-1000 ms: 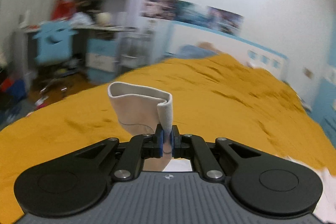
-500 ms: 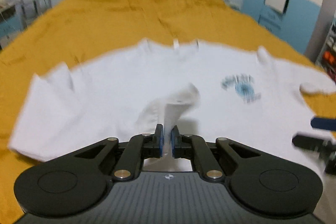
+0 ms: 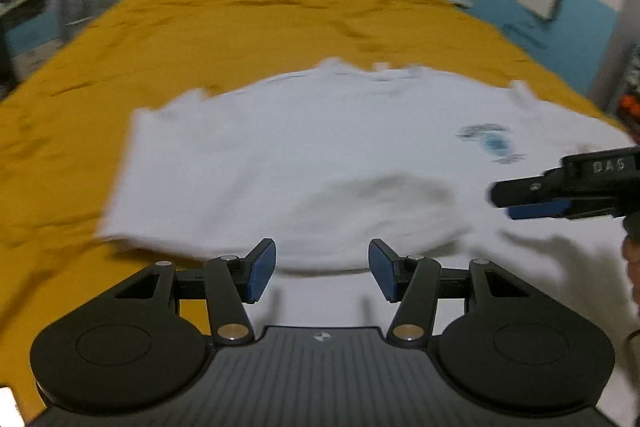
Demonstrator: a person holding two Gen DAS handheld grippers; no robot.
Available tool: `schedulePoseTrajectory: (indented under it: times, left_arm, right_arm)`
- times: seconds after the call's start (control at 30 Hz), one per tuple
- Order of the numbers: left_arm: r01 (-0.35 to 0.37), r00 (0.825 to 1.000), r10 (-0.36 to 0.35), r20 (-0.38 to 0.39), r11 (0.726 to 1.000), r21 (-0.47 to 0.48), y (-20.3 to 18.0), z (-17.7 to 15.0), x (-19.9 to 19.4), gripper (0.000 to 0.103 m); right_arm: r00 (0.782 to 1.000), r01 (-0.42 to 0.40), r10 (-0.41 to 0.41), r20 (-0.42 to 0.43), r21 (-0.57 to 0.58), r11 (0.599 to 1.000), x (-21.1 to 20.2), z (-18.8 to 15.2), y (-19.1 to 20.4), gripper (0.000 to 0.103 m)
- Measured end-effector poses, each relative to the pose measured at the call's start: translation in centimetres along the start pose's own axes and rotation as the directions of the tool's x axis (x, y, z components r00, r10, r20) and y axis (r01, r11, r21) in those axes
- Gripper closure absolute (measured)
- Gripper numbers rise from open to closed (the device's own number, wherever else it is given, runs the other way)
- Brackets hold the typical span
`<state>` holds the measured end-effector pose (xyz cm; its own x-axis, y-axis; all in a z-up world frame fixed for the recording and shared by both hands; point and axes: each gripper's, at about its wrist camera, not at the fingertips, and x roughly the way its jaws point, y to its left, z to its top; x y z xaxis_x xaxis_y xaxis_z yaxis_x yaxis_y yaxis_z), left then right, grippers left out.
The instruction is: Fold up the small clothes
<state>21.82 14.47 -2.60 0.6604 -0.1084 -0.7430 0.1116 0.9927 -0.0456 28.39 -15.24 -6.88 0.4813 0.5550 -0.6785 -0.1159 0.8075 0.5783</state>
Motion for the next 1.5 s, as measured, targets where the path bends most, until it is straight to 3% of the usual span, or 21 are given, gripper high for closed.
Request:
schedulePoseTrajectory:
  times: [0.1,0.2,0.27,0.33,0.37,0.4,0.57,0.73,0.83,1.0,1.13,1.23,1.33,1.4,1.5]
  left_arm:
    - [-0.066,0.998,0.065,-0.020,0.996,-0.063,2.9,0.1,-0.1,0.040]
    - [-0.084,0.996,0.082,-0.025,0.990,-0.112,4.4,0.3,0.5,0.040]
    - [-0.081,0.997,0.078,-0.029,0.988,-0.130,4.9,0.0,1.0,0.040]
    - [-0.072,0.997,0.067,-0.040,0.987,-0.142,5.0,-0.2,1.6,0.040]
    - [-0.068,0.997,0.061,-0.049,0.987,-0.146,5.1,-0.3,2.0,0.040]
    - [-0.065,0.997,0.057,-0.060,0.987,-0.146,5.0,-0.3,2.5,0.040]
    - [-0.077,0.994,0.063,-0.091,0.985,-0.156,5.5,-1.1,4.2,0.040]
    - [-0.064,0.997,0.050,-0.062,0.965,-0.255,6.8,-0.8,5.6,0.039]
    - [-0.034,0.999,0.023,-0.037,0.945,-0.324,7.4,-0.1,6.7,0.039]
    - [-0.050,0.998,0.037,-0.041,0.920,-0.389,8.3,0.5,8.8,0.040]
    - [-0.052,0.998,0.040,-0.039,0.918,-0.394,8.5,0.3,9.2,0.054]
    - [-0.065,0.997,0.049,-0.052,0.921,-0.384,8.7,0.4,9.3,0.064]
    - [-0.068,0.997,0.050,-0.057,0.923,-0.378,8.6,0.3,9.5,0.066]
    - [-0.082,0.996,0.064,-0.061,0.929,-0.360,8.3,0.3,9.6,0.067]
    - [-0.101,0.994,0.082,-0.068,0.935,-0.340,7.9,0.2,9.7,0.067]
  right_arm:
    - [0.999,-0.012,0.016,-0.049,0.086,0.996,2.7,0.3,-0.2,0.053]
    - [0.996,0.012,0.000,-0.089,0.136,0.991,5.6,0.2,-0.4,0.053]
    - [0.995,0.024,-0.009,-0.095,0.158,0.987,6.7,0.3,-0.6,0.059]
    - [0.995,0.042,-0.027,-0.097,0.149,0.988,7.2,1.0,-0.1,0.089]
    - [0.994,0.049,-0.035,-0.102,0.137,0.989,7.5,1.4,0.2,0.099]
    - [0.995,0.043,-0.031,-0.098,0.123,0.992,7.5,1.9,0.5,0.101]
    - [0.999,-0.025,0.025,0.025,-0.007,1.000,4.8,6.3,4.5,0.102]
    - [0.980,-0.078,0.101,0.169,-0.137,0.988,1.1,11.8,9.0,0.102]
    - [0.969,-0.095,0.131,0.209,-0.176,0.980,-0.2,14.7,10.9,0.102]
    - [0.957,-0.104,0.157,0.243,-0.219,0.970,-2.2,17.6,12.2,0.102]
    - [0.939,-0.079,0.151,0.310,-0.231,0.970,-5.0,20.0,11.2,0.102]
    - [0.923,-0.019,0.097,0.372,-0.208,0.978,-7.1,21.6,8.8,0.103]
    - [0.914,0.076,-0.007,0.405,-0.153,0.985,-8.2,22.0,4.6,0.103]
    - [0.917,0.136,-0.090,0.388,-0.092,0.986,-8.1,21.8,0.9,0.103]
    - [0.927,0.235,-0.234,0.293,0.030,0.971,-6.4,20.7,-5.9,0.103]
